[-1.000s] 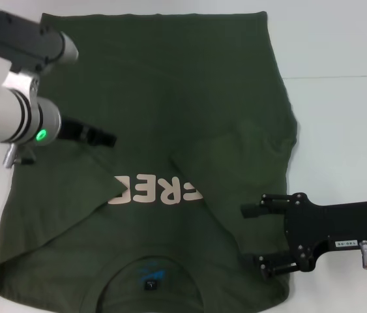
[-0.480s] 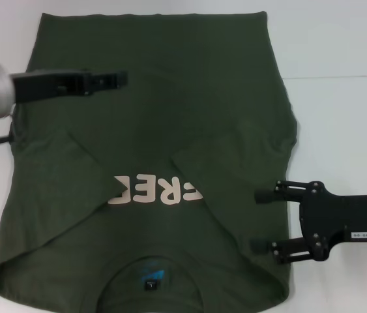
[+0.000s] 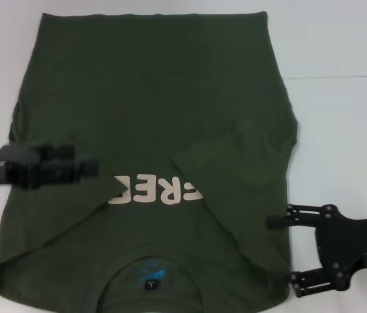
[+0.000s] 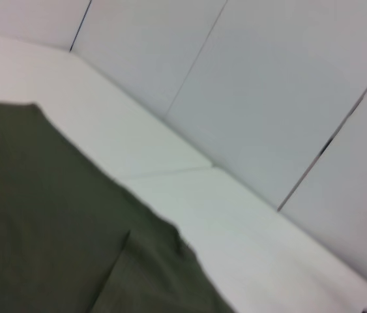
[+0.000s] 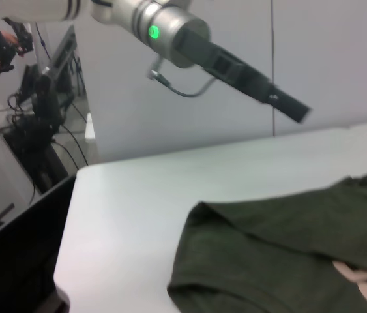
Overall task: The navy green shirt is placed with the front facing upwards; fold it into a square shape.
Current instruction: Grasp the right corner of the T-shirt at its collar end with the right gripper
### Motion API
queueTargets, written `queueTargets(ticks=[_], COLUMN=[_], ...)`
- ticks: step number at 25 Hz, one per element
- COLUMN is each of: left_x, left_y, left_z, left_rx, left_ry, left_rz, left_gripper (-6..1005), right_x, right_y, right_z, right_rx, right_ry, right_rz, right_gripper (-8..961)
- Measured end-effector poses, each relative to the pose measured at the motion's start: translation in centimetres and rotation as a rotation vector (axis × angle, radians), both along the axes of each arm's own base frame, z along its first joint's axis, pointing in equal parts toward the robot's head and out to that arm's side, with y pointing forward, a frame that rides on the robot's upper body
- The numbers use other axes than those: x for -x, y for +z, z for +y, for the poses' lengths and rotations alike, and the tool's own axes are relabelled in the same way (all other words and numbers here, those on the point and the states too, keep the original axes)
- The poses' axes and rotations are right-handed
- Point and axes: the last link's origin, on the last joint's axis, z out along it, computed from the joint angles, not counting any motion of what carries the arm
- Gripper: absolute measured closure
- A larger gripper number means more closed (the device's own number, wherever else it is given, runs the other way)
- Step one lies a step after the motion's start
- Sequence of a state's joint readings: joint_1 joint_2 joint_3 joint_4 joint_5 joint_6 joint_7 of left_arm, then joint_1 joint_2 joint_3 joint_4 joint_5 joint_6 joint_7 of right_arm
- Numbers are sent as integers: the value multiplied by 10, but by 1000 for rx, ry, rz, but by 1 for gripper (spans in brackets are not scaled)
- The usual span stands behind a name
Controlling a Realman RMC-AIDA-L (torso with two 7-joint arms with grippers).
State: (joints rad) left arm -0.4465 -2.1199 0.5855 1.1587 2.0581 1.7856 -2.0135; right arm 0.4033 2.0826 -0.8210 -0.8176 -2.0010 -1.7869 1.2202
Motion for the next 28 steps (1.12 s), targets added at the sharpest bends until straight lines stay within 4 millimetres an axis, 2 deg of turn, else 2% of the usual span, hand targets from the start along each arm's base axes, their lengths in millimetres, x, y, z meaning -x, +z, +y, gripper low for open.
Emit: queueTargets(ticks=[2, 7, 11, 14, 19, 25, 28], left_x=[8, 9, 8, 8, 9, 7, 6], left_y=[0, -8, -14, -17, -22, -25, -25], left_z=[-8, -16, -12, -8, -3, 2, 3], left_rx=[17, 39, 40, 38, 37, 30, 29], left_ry=[-2, -61, -70, -69, -64, -62, -65], left_rz=[27, 35, 25, 20, 23, 32, 32], left_gripper=[69, 69, 69, 69, 70, 70, 70], right_x=[-4, -9, 3, 16, 41, 63, 73], right_y=[6, 30, 52, 61, 62, 63, 55], right_z=[-1, 4, 14, 23, 31, 50, 58], right_rx=[5, 9, -10, -4, 108, 82, 61], right_ry=[-24, -149, -318, -426, -552, -641, -653], right_rz=[-23, -117, -215, -287, -388, -577, -681], right_gripper=[42, 42, 42, 42, 41, 44, 47])
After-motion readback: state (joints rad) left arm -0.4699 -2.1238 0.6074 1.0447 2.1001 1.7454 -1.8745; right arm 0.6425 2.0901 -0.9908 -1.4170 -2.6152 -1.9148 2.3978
